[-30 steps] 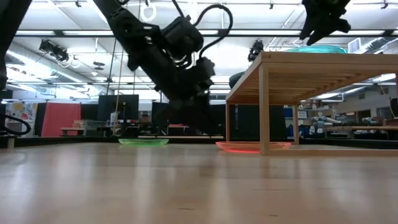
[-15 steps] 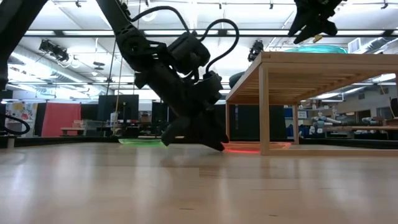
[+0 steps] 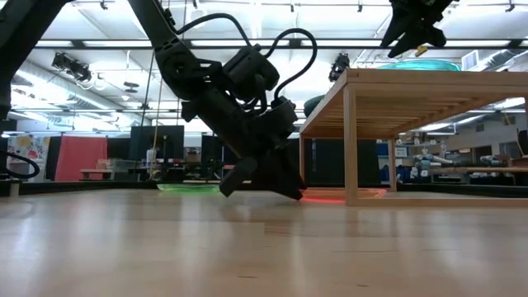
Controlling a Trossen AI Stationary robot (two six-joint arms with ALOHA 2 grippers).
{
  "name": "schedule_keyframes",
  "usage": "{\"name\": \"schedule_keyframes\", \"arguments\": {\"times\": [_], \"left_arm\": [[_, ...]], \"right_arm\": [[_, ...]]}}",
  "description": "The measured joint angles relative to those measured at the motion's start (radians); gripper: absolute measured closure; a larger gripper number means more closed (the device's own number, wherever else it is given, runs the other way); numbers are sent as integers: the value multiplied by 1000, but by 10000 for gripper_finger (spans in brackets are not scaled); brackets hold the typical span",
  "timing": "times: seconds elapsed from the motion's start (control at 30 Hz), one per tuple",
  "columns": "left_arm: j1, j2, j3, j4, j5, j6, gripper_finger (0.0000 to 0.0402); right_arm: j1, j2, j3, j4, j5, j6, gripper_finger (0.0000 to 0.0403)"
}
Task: Place and stack plates onto a shelf
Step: Stack the light orange plate on top of the light blue plate on the shelf
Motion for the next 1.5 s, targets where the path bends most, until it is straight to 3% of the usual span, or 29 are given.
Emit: {"name": "schedule_keyframes", "arguments": {"times": [0.4,0.6,0.8,0.93,1.07,1.5], "left_arm": [[0,0,0,0,-1,0,387],[-19,-3,0,-8,-12,-1,394],[-76,-37,-1,-77,-195,-32,394],[-115,-80,-1,-163,-305,-60,396],[-148,-133,-1,-258,-352,-74,398],[-235,-371,0,-743,-361,-254,400]], "right_arm": [[0,0,0,0,0,0,228],[0,0,0,0,0,0,228],[0,0,0,-1,-2,0,228],[0,0,0,-1,-7,0,228],[0,0,0,-1,-11,0,228],[0,5,0,8,-15,7,228]]}}
